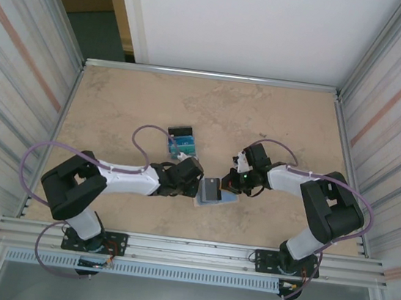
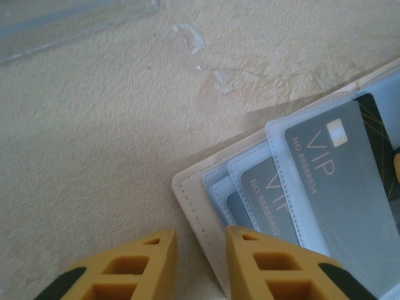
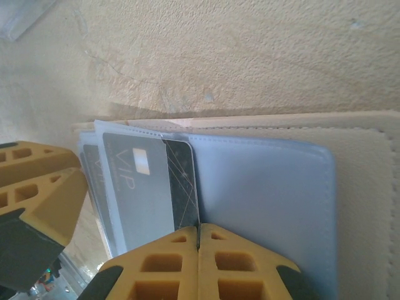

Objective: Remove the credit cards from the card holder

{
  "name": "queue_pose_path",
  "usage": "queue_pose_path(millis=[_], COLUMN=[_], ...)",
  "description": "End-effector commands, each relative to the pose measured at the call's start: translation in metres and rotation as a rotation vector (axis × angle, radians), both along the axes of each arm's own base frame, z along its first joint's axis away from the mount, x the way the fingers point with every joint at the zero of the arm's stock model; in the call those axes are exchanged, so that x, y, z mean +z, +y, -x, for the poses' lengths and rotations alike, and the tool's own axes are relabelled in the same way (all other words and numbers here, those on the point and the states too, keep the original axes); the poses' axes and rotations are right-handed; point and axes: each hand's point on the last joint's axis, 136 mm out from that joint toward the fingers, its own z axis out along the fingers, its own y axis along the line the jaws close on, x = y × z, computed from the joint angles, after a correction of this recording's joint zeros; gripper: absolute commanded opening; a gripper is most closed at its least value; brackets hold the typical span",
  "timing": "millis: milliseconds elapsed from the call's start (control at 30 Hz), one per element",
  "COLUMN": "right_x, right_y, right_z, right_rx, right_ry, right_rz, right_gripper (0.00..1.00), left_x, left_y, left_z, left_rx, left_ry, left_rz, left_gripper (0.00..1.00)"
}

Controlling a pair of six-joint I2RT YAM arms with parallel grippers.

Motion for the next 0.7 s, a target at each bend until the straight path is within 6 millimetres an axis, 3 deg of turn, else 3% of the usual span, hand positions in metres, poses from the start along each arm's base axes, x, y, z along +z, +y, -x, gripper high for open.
queue_pose_path(millis=[0, 167, 300, 667], right_x=[-0.002, -0.001, 0.000, 0.000], right_y=[-0.006, -0.001, 0.003, 0.003], right_z=[-0.002, 0.000, 0.002, 0.003], right_rx=[0.008, 0.021, 0.027, 0.023], right_ry=[-0.009, -0.015, -0.016, -0.010], right_rz=[0.053, 0.056, 0.060, 0.061], right_gripper=[0.00, 0.00, 0.00, 0.00], left_x=[0.027, 0.036, 0.033, 0.006], left_y=[-0.007, -0.018, -0.017, -0.015], left_z=[-0.011, -0.013, -0.013, 0.000], left_rx=[-0.030, -0.076, -0.081, -0.102], left_ry=[-0.078, -0.114, -0.114, -0.014], left_rz=[-0.007, -0.061, -0.161, -0.266], left_gripper=[0.31, 0.54, 0.65, 0.68])
